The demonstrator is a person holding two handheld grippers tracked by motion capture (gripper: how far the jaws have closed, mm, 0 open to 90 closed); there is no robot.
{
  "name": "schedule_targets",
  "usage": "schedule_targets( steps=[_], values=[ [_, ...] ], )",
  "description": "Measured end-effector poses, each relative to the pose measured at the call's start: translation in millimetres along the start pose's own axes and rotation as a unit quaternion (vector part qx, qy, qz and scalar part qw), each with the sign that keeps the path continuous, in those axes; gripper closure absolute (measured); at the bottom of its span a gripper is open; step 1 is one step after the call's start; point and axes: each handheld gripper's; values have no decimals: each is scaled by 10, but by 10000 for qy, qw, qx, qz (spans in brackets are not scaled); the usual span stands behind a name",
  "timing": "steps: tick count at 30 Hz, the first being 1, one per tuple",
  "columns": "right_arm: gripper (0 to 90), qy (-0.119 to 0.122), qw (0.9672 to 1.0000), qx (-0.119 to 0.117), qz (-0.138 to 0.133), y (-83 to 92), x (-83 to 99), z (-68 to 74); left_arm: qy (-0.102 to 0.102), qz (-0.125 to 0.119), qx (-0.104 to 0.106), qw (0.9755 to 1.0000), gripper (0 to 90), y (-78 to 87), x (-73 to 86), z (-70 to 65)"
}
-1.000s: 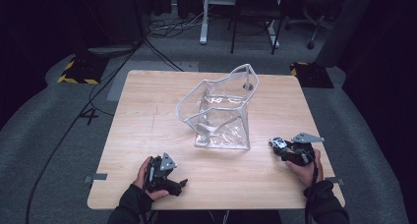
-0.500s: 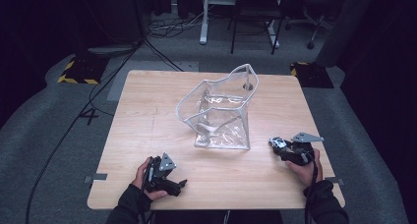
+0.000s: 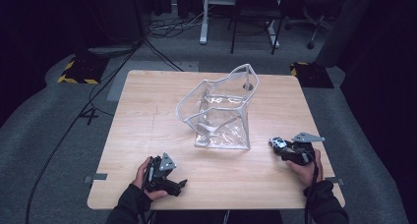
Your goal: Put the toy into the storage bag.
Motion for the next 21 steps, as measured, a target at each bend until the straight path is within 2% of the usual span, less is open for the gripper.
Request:
schedule_targets(
  steps=[7, 10, 12, 13, 18, 21],
  values=[
    [480, -92, 9997, -118, -199, 70, -53, 25, 5, -5, -6, 10000, 3, 0, 1, -2],
    [480, 48, 9992, -121, -379, 147, -137, 79, 3, -2, -7, 10000, 3, 0, 2, -2],
    [480, 37, 9990, -137, -431, 183, -171, 106, -4, 3, -24, 10000, 4, 3, 2, -1],
    [480, 3, 9989, -138, -446, 197, -185, 119, 7, 6, -22, 10000, 3, 3, 2, -1],
    [481, 202, 9986, -116, -481, 263, -228, 176, -8, 8, -30, 10000, 4, 4, 1, -1],
    [480, 116, 9984, -178, -531, 304, -252, 192, -3, 22, -27, 10000, 4, 7, 1, 0]
  ],
)
Point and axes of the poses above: each handheld gripper's, and its own axes: y roughly backward along the jaws, x roughly out of its underside, z roughly to its left, and after that the axes turned 12 degrees about x, right-handed
